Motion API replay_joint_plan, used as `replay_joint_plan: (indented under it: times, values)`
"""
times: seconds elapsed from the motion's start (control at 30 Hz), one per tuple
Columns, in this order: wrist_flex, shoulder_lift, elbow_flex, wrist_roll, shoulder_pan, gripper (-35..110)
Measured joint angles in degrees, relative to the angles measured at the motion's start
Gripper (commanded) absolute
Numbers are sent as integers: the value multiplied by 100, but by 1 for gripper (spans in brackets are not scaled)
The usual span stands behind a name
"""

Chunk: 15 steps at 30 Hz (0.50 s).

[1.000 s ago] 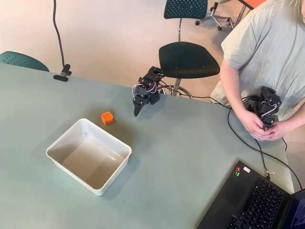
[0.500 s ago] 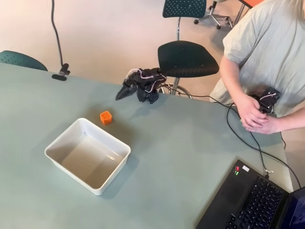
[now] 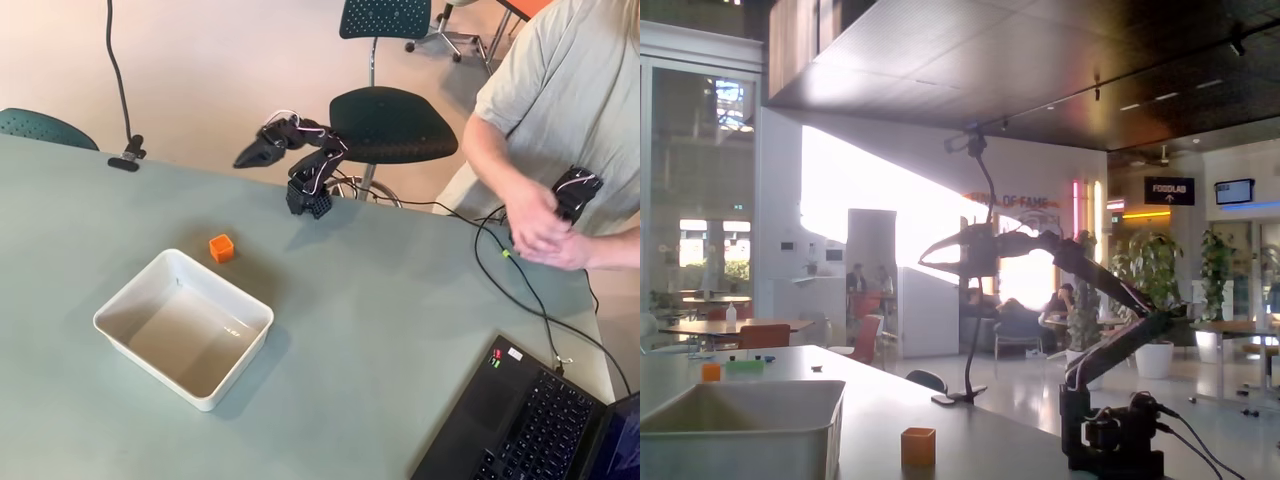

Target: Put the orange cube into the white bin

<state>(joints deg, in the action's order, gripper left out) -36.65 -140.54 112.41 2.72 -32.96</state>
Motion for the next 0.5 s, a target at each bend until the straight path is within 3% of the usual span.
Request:
replay_joint_plan:
  times: [0.27,0.5]
  values:
    - [-3155,2953,-2435,193,9,-3]
    - [-5063,4263,-3850,1397,-237,1]
